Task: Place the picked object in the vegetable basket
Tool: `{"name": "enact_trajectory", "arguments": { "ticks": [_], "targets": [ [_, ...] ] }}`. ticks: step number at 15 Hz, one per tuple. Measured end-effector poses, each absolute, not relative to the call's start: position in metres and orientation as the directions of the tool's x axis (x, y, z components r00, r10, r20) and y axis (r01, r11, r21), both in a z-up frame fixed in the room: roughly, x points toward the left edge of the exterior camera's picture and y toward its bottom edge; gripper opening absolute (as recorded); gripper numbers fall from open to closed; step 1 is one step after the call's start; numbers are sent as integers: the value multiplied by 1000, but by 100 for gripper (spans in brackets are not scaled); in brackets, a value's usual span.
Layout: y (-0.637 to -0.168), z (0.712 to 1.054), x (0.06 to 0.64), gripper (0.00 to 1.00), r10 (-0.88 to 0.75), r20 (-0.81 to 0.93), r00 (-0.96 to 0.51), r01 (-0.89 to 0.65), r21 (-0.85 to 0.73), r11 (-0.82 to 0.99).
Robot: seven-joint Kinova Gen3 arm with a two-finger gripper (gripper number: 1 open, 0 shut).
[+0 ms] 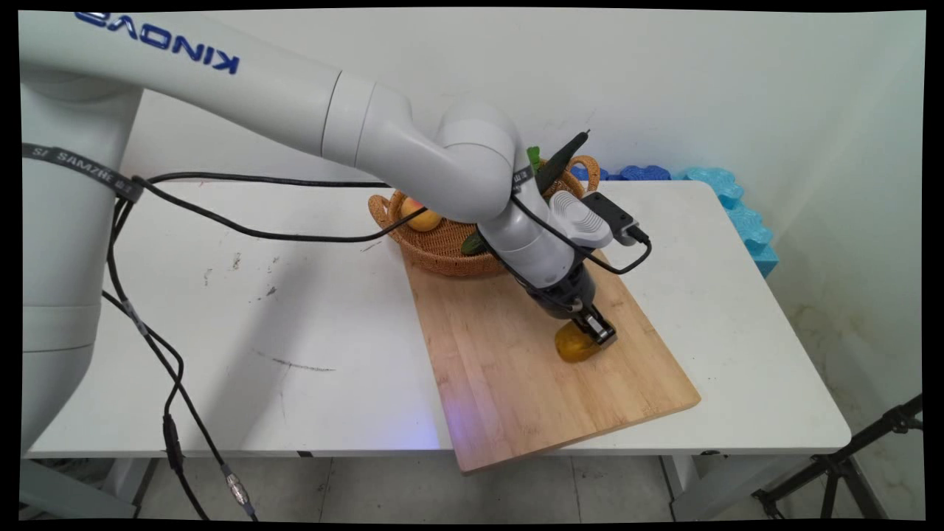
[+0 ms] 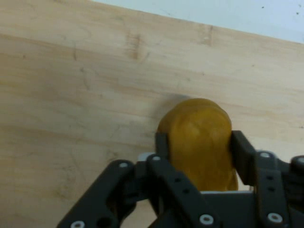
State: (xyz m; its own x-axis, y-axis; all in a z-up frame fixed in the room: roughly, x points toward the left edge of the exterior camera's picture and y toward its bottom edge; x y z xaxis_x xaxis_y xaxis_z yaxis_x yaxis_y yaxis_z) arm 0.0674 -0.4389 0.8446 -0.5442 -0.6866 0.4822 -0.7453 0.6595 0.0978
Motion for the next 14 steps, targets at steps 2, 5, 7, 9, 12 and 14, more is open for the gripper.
{"name": "enact_trajectory", "arguments": {
  "ticks": [2,5,7,9,12,14],
  "targets": [
    [-438,846,69,0,-682,488,-545,-741,101,664],
    [-438,855,74,0,-672,501,-545,-734,103,672],
    [-439,873,84,0,-661,520,-541,-726,108,679],
    [-439,897,97,0,-651,540,-533,-718,118,686],
    [-440,943,124,0,-636,577,-513,-703,143,697],
    [-442,966,142,0,-629,594,-501,-698,153,699]
  ]
}}
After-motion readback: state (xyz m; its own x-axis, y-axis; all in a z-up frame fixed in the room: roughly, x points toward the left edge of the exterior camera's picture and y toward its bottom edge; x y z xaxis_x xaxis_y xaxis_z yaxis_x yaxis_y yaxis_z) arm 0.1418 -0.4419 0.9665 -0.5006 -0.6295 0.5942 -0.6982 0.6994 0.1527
